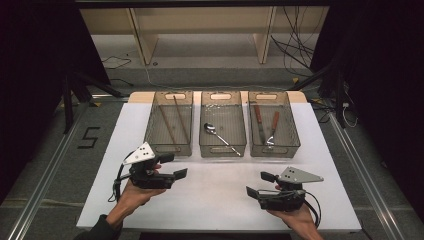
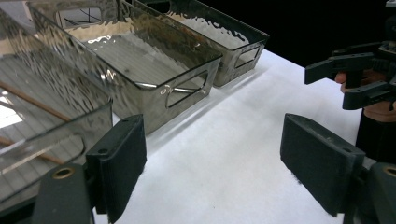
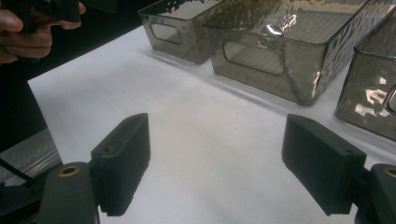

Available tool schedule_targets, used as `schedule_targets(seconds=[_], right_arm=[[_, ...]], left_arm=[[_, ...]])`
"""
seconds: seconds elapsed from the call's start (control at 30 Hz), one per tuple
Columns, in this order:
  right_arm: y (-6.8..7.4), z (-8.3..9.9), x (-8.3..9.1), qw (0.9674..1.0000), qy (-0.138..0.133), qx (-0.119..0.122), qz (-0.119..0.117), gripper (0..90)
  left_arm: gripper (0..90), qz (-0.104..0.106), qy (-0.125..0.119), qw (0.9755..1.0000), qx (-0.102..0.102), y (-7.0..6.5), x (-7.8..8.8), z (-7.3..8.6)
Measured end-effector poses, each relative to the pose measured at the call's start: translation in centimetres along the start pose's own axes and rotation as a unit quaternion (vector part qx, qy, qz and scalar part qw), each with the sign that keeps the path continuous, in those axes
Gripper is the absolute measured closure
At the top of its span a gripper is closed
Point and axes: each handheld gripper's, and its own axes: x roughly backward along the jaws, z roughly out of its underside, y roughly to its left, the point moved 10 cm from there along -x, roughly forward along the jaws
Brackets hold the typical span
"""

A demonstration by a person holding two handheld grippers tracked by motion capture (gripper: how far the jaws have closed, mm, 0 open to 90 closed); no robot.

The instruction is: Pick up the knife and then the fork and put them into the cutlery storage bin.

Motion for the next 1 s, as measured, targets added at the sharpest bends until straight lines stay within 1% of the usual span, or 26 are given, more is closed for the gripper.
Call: schedule_targets(seconds=[0.07,0.17,0.23,0.33,0.4,0.43,0.47,0.53,0.8,0.97,1.0], right_arm=[[0.0,0.0,0.0,1.0000,0.000,0.001,0.000,24.4],[0.1,0.1,-0.1,1.0000,0.002,0.002,-0.002,24.4],[0.1,0.2,-0.2,1.0000,0.003,0.002,-0.002,24.4],[0.1,0.2,-0.2,1.0000,0.003,0.002,-0.002,24.4],[0.1,0.1,-0.1,1.0000,0.002,0.004,-0.001,24.4],[0.0,0.1,-0.1,1.0000,0.001,0.003,-0.001,24.4],[0.0,0.1,-0.1,1.0000,0.002,0.004,0.000,24.4],[0.1,0.2,-0.1,1.0000,0.003,0.004,-0.001,24.3],[0.0,0.2,-0.1,1.0000,0.002,0.004,0.000,24.3],[0.0,0.2,-0.1,1.0000,0.003,0.004,0.000,24.3],[0.0,0.2,-0.1,1.0000,0.003,0.004,0.000,24.3]], left_arm=[[22.1,0.002,-0.001,1.0000,-0.001,-0.2,0.2,0.4],[21.4,-0.003,0.003,0.9999,-0.013,-0.4,0.5,1.0],[20.8,-0.005,0.002,1.0000,-0.008,-0.5,0.6,1.4],[19.9,-0.010,0.009,0.9999,-0.011,-0.5,0.7,2.1],[19.8,-0.007,0.006,1.0000,0.001,-0.5,0.7,2.4],[19.8,-0.009,0.005,0.9999,0.002,-0.4,0.7,2.5],[19.8,-0.012,0.009,0.9999,0.000,-0.4,0.8,2.7],[19.5,-0.012,0.008,0.9999,0.004,-0.4,0.8,2.8],[19.4,-0.017,0.008,0.9998,-0.001,-0.2,0.9,2.9],[19.3,-0.019,0.002,0.9998,0.003,-0.1,0.9,2.7],[19.2,-0.021,0.003,0.9998,0.001,0.0,0.9,2.8]])
